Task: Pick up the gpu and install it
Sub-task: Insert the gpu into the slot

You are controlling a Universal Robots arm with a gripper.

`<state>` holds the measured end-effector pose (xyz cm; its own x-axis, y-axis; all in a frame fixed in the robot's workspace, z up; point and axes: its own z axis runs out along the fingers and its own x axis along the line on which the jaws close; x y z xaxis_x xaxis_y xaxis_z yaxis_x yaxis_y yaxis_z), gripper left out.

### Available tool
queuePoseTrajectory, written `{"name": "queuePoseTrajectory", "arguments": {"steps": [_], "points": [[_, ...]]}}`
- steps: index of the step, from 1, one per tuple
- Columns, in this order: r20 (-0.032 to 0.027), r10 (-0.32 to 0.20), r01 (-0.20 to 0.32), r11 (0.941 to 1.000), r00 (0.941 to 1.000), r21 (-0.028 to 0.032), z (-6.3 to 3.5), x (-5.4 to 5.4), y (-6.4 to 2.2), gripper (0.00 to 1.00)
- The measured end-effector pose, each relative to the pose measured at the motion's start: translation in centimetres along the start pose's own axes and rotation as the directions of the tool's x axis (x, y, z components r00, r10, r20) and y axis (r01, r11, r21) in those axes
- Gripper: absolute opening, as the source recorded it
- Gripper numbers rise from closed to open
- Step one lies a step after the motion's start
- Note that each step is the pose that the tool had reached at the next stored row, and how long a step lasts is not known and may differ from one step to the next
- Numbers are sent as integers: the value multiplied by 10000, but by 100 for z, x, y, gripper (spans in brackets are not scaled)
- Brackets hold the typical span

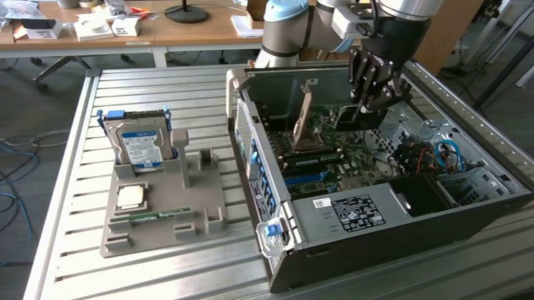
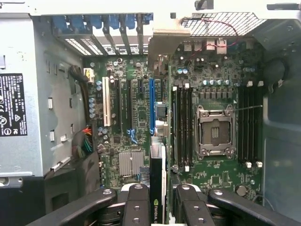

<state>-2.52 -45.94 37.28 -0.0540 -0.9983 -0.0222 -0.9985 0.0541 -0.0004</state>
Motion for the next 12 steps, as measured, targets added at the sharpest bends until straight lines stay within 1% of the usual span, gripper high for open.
{"name": "queuePoseTrajectory", "arguments": {"steps": [5,12], "points": [[0,-6,6,10000,10000,0,66,2,4,26],[1,-7,7,10000,10000,0,133,3,5,26]]}}
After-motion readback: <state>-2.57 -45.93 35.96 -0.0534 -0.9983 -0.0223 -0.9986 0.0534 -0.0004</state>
